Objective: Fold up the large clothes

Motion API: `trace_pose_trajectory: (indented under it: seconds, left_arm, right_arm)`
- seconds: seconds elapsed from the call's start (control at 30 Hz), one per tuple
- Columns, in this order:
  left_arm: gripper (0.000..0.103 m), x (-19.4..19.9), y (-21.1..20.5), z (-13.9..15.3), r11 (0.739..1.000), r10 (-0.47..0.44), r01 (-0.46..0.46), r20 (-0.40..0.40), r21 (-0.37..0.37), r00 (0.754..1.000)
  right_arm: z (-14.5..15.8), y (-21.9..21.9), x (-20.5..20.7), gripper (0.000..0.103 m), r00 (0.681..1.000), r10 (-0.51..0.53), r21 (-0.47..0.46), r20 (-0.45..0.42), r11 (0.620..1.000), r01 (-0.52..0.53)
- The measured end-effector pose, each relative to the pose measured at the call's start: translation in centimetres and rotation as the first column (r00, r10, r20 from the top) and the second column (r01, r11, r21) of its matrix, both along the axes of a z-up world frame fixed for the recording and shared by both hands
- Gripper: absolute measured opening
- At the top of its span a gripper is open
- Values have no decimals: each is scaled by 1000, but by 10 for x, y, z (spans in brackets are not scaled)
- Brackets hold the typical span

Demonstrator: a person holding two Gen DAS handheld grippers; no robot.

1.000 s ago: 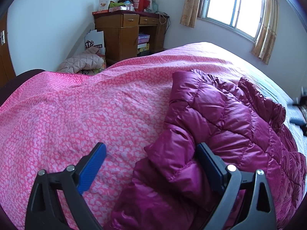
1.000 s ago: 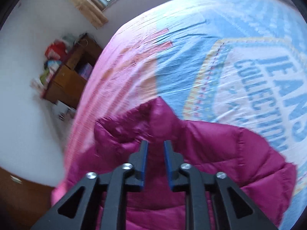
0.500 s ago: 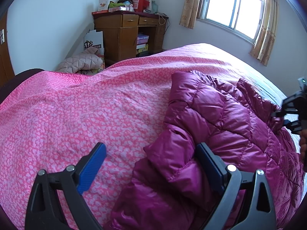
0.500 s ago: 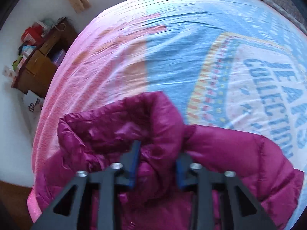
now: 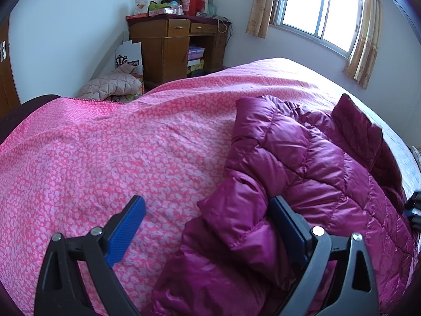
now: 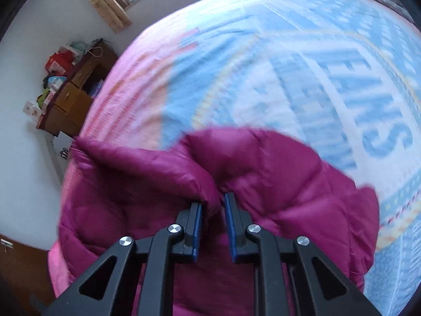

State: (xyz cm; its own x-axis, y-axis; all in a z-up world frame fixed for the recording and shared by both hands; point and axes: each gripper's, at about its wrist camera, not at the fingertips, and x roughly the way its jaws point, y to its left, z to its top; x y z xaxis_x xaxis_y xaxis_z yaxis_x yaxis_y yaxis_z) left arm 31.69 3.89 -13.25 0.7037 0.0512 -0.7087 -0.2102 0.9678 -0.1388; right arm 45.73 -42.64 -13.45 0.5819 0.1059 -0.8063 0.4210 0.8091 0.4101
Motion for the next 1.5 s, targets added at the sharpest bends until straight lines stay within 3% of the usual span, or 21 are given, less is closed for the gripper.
trace_pose_trajectory:
  seconds: [0.07, 0.1, 0.17, 0.33, 0.37, 0.43, 0.53, 0.63, 0.73, 0.87, 0.93, 1.03, 1.13, 1.2, 1.27, 1.4, 1.5]
  left_arm:
    - [100, 1, 0, -1, 1000, -4, 4, -5, -1, 1000]
    - [101, 2, 0, -1, 1000, -11, 11, -8, -6, 1000]
    - [103, 4, 0, -1, 1000, -29, 29, -12, -13, 1000]
    - [102, 3, -6, 21, 991, -130, 129, -8, -15, 992]
    - [102, 3, -10, 32, 995, -103, 102, 44, 16, 994]
    - [103, 6, -23, 62, 990, -143, 142, 131, 17, 981]
    - [103, 35, -56, 102, 974, -225, 218, 173, 62, 959]
    - [103, 88, -95, 113, 961, -276, 270, 110, 64, 955]
    - [103, 138, -129, 100, 953, -303, 303, 20, 4, 953]
    - [101, 163, -164, 71, 937, -345, 334, -112, -102, 932]
    - [100, 165, -182, 60, 937, -349, 343, -170, -61, 922]
    - [90, 167, -184, 47, 959, -278, 284, -215, -3, 936]
    - [54, 159, -167, 40, 971, -237, 239, -259, -23, 936]
    - [43, 147, -154, 43, 967, -255, 250, -231, -49, 939]
    - [33, 132, -140, 44, 970, -243, 242, -202, -28, 949]
    - [34, 108, -108, 34, 972, -230, 220, -168, -79, 959]
    - [39, 100, -99, 21, 972, -231, 223, -152, -70, 961]
  right_arm:
    - [-3, 7, -8, 12, 996, 29, -76, 82, 997, -23]
    - [-4, 19, -13, 13, 990, 62, -175, 126, 984, -40]
    - [-4, 28, -17, 13, 986, 73, -240, 148, 970, -36]
    - [-8, 11, -25, 14, 978, 57, -141, 198, 990, -29]
    - [-8, 9, -26, 14, 977, 53, -124, 208, 992, -28]
    - [-10, 8, -24, 14, 974, 50, -109, 219, 994, -27]
    - [-8, 13, -25, 14, 972, 49, -99, 229, 995, -27]
    - [-8, 12, -27, 15, 969, 47, -84, 241, 996, -27]
    - [-8, 10, -35, 15, 967, 45, -74, 249, 997, -28]
    - [-8, 10, -36, 15, 966, 45, -68, 253, 997, -29]
    - [-9, 8, -38, 15, 965, 45, -61, 257, 998, -30]
    - [-10, 5, -39, 15, 964, 43, -48, 263, 998, -31]
    - [-12, 3, -40, 15, 963, 41, -37, 268, 999, -32]
    - [-12, 2, -40, 15, 963, 40, -35, 268, 999, -32]
    - [-11, 3, -40, 15, 963, 41, -37, 266, 999, -32]
    - [-11, 2, -40, 15, 963, 40, -34, 266, 999, -32]
    - [-12, 1, -40, 15, 963, 40, -32, 266, 999, -33]
